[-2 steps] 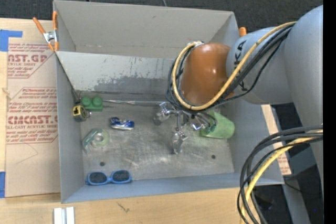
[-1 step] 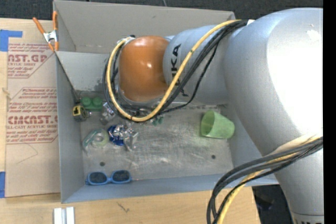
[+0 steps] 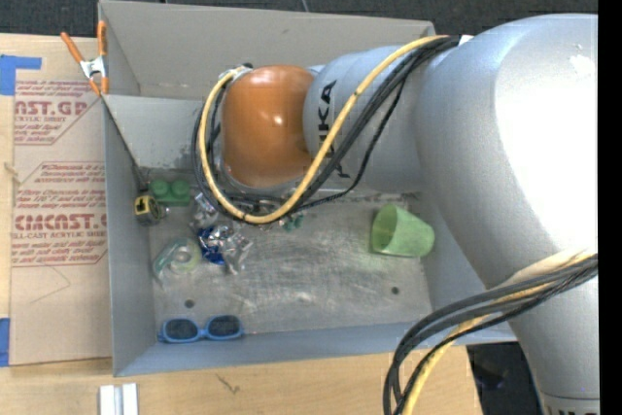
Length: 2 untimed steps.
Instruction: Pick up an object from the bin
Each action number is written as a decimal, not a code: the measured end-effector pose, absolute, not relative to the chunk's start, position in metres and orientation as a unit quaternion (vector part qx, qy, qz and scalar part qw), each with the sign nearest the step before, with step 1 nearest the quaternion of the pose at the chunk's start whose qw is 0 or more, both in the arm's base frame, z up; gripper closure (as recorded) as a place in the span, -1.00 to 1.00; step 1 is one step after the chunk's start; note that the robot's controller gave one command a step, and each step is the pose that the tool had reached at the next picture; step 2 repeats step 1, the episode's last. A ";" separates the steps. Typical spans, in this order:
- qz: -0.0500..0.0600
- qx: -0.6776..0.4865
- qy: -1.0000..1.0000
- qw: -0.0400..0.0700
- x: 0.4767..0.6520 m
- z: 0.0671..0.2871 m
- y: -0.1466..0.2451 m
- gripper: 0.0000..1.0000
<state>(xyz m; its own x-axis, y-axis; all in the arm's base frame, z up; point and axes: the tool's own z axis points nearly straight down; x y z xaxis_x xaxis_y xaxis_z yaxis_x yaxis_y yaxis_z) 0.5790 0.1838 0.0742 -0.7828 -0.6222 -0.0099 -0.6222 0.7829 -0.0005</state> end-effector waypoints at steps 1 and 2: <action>0.000 -0.354 0.935 0.005 0.555 0.206 0.199 1.00; 0.000 -0.354 0.935 0.005 0.555 0.206 0.199 1.00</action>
Offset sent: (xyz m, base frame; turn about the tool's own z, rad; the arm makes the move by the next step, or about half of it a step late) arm -0.0254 0.0137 0.1270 -0.0516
